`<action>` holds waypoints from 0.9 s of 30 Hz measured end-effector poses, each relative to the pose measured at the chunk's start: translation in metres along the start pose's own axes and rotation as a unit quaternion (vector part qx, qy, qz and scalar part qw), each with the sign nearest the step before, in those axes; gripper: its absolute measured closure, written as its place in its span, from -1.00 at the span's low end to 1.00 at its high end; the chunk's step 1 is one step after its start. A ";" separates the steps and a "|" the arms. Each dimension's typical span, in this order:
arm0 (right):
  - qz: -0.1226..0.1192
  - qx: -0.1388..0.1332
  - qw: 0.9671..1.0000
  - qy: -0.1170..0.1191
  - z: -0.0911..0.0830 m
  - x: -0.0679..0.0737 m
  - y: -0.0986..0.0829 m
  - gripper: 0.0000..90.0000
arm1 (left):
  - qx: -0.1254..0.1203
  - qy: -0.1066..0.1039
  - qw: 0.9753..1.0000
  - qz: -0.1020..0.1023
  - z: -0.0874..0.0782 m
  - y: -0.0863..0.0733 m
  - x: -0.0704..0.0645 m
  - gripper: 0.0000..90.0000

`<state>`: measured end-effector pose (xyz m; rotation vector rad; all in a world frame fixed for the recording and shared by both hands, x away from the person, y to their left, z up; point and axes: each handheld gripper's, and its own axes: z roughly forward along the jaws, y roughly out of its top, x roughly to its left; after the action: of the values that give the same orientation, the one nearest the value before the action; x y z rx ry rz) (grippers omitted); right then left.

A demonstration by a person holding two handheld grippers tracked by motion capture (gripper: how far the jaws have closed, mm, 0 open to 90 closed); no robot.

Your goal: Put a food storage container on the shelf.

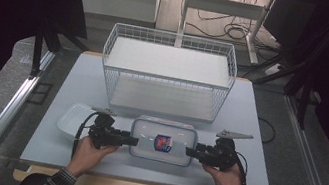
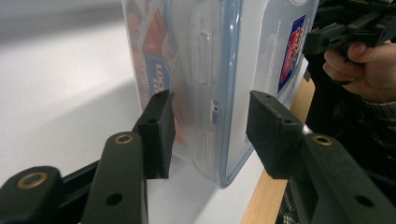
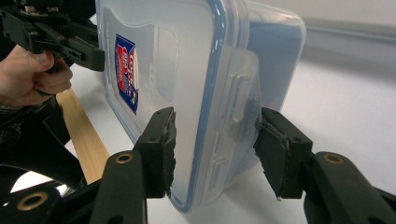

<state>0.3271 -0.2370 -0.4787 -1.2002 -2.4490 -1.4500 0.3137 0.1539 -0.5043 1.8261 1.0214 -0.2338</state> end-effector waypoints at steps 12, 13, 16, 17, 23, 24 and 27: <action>-0.021 -0.041 0.999 0.001 -0.009 0.007 0.012 0.11 | -0.016 0.005 1.000 0.019 -0.010 0.006 -0.008 0.17; -0.025 -0.045 0.999 0.001 -0.009 0.007 0.013 0.11 | -0.018 0.005 1.000 0.021 -0.011 0.007 -0.009 0.17; -0.031 -0.050 0.998 0.002 -0.011 0.010 0.019 0.11 | -0.024 0.010 0.999 0.027 -0.016 0.012 -0.012 0.17; -0.033 -0.051 0.998 0.003 -0.011 0.011 0.021 0.11 | -0.027 0.012 0.999 0.029 -0.018 0.014 -0.014 0.17; -0.038 -0.062 0.997 0.010 -0.014 0.013 0.034 0.11 | -0.045 0.020 0.998 0.034 -0.029 0.025 -0.020 0.17; -0.040 -0.063 0.997 0.011 -0.015 0.013 0.037 0.11 | -0.050 0.016 0.998 0.033 -0.031 0.027 -0.020 0.18; -0.040 -0.067 0.997 0.018 -0.017 0.015 0.047 0.11 | -0.066 -0.003 0.997 0.028 -0.040 0.033 -0.020 0.22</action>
<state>0.3415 -0.2293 -0.4288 -1.0998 -2.4375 -1.6657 0.3149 0.1717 -0.4512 1.7310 0.9583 -0.1356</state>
